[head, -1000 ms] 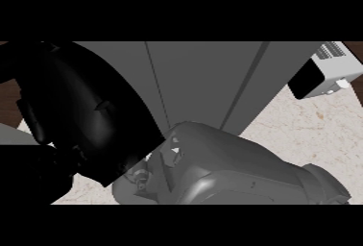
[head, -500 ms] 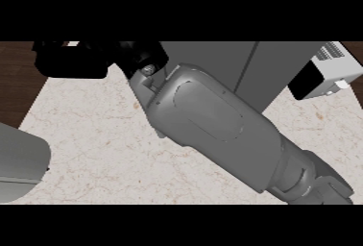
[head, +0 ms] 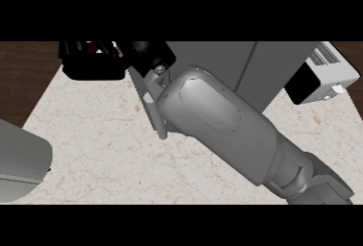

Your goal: Pick up the wine, place it into the cabinet and close the cabinet

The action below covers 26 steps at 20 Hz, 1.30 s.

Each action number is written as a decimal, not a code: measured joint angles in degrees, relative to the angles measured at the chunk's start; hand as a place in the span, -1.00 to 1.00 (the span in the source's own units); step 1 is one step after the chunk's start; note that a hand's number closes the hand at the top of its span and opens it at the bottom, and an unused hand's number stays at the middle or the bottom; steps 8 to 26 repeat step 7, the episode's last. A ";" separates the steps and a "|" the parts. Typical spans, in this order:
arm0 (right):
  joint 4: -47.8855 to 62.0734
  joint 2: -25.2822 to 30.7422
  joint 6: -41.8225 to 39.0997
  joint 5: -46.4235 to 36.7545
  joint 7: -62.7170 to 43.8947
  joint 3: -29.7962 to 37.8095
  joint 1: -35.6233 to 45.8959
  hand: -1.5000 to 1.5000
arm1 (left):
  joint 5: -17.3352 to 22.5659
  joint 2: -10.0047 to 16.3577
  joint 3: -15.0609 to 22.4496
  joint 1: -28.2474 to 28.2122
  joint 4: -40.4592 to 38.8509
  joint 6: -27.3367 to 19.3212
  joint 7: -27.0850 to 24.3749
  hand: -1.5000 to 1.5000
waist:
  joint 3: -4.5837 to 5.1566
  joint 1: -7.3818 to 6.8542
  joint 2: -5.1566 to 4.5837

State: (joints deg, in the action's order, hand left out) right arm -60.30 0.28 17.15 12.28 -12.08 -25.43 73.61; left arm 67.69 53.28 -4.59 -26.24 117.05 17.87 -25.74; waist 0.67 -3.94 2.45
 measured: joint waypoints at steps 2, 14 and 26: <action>0.14 0.35 -0.59 -0.53 1.77 -0.29 -0.49 1.00 | -0.08 -0.09 -0.20 -0.09 -0.33 -0.07 0.10 1.00 | 0.21 -0.17 0.15; 0.22 0.96 -2.08 -1.46 5.59 -0.82 -1.35 1.00 | 0.10 0.17 -0.58 0.46 -0.14 -0.66 0.67 1.00 | 0.72 -0.07 0.27; 0.22 0.96 -2.08 -1.46 5.59 -0.82 -1.35 1.00 | 0.10 0.17 -0.58 0.46 -0.14 -0.66 0.67 1.00 | 0.72 -0.07 0.27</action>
